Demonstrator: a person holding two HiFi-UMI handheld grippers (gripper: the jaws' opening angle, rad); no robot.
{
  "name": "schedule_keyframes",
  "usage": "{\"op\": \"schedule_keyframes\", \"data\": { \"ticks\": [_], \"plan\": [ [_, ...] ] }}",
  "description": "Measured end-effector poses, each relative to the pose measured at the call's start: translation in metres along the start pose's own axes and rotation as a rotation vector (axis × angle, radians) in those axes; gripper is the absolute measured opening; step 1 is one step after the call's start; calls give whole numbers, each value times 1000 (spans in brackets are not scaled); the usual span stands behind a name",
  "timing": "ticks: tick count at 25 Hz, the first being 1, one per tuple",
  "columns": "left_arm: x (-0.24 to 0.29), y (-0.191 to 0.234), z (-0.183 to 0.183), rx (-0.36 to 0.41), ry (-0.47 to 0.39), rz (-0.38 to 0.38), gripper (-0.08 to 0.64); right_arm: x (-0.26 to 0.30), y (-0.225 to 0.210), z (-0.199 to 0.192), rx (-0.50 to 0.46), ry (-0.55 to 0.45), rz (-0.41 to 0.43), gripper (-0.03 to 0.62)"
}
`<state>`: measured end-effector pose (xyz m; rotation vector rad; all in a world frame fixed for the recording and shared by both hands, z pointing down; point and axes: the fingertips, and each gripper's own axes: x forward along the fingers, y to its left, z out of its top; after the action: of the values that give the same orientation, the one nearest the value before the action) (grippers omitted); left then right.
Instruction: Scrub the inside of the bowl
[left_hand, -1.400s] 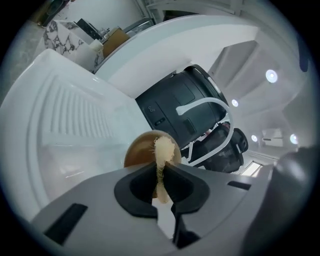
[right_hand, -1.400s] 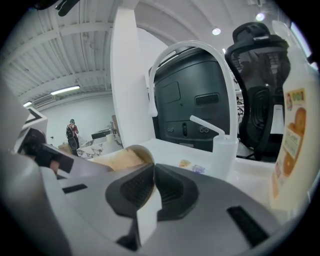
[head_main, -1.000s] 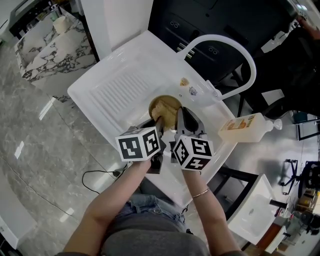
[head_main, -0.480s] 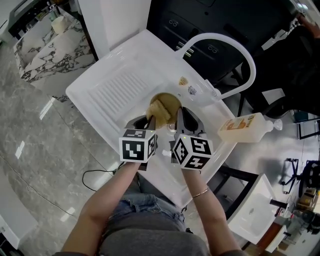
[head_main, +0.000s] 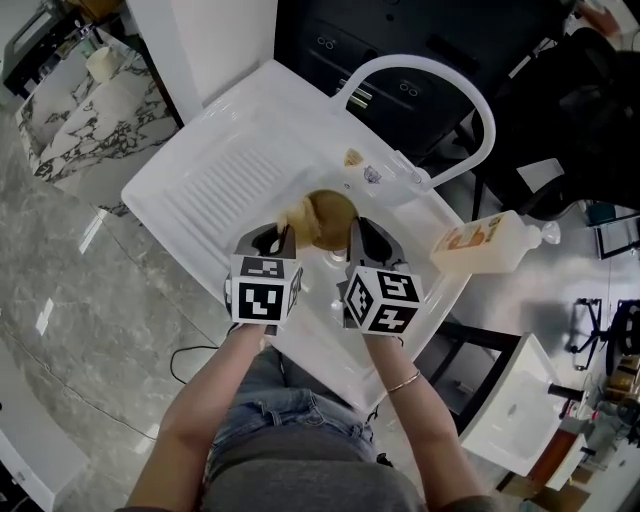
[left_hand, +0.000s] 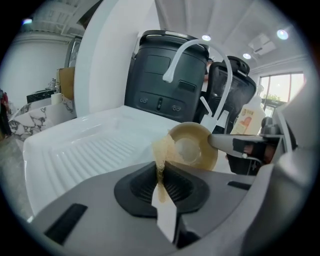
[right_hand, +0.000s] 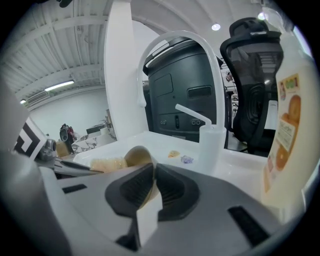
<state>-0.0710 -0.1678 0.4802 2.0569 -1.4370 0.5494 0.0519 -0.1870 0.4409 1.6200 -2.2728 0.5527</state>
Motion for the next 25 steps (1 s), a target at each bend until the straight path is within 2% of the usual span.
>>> {"op": "schedule_keyframes", "data": {
  "ticks": [8, 17, 25],
  "plan": [
    [2, 9, 13, 33, -20, 5, 37, 4, -16, -25, 65, 66, -10, 29],
    [5, 23, 32, 85, -83, 23, 37, 25, -30, -52, 88, 149, -28, 21],
    [12, 21, 45, 81, -125, -29, 37, 53, -34, -92, 130, 270, -29, 22]
  ]
}}
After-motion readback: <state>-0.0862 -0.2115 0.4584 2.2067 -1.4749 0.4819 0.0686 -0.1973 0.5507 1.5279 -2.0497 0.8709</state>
